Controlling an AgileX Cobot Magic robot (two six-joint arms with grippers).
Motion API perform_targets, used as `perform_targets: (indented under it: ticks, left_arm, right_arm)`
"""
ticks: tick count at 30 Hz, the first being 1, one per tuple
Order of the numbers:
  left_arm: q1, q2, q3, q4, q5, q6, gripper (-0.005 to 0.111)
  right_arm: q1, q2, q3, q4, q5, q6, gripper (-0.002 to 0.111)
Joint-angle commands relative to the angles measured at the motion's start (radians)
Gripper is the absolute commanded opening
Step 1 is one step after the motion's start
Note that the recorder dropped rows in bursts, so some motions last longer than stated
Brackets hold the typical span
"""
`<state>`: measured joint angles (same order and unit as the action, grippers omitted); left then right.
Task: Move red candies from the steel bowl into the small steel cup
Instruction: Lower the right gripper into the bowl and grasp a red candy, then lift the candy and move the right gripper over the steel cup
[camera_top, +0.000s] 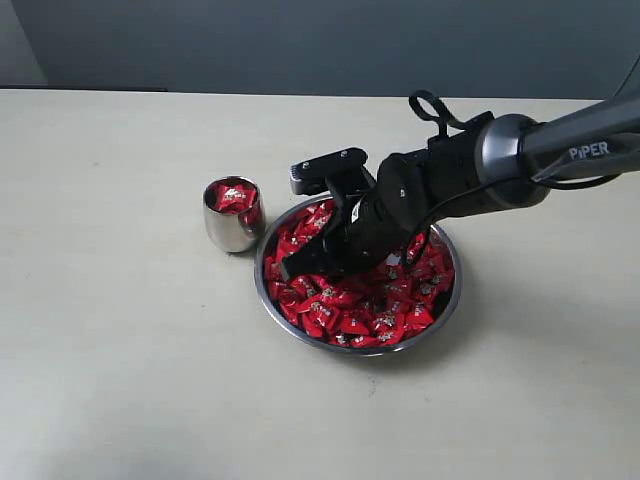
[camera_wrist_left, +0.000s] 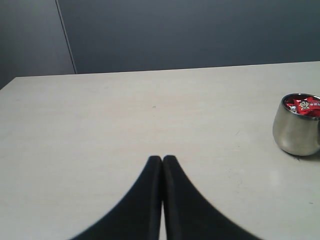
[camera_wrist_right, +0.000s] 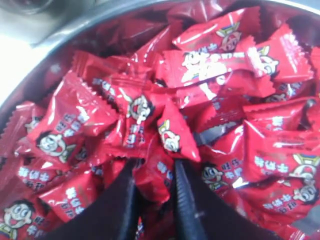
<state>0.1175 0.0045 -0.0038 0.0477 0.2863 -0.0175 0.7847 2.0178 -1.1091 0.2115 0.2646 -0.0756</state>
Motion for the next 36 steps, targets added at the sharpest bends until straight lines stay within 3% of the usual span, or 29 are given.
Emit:
perform_targets:
  ticks: [1, 13, 24, 30, 36]
  left_arm:
    - [0.001, -0.004, 0.004, -0.003, -0.002, -0.002, 0.000]
    - [0.001, -0.004, 0.004, -0.003, -0.002, -0.002, 0.000]
    - [0.001, -0.004, 0.004, -0.003, -0.002, -0.002, 0.000]
    - [0.001, -0.004, 0.004, -0.003, -0.002, -0.002, 0.000]
    - [0.001, -0.004, 0.004, -0.003, -0.002, -0.002, 0.000]
  right_arm:
    - [-0.005, -0.021, -0.003, -0.017, 0.009, -0.002, 0.000]
    - [-0.008, -0.169, -0.003, -0.085, 0.010, 0.000, 0.000]
    - [-0.027, -0.157, 0.067, -0.112, -0.467, 0.067, -0.001]
    - [-0.027, -0.112, 0.067, -0.403, -0.562, 0.173, -0.001]
    - [-0.027, -0.093, 0.049, -0.825, -0.677, 0.492, -0.001]
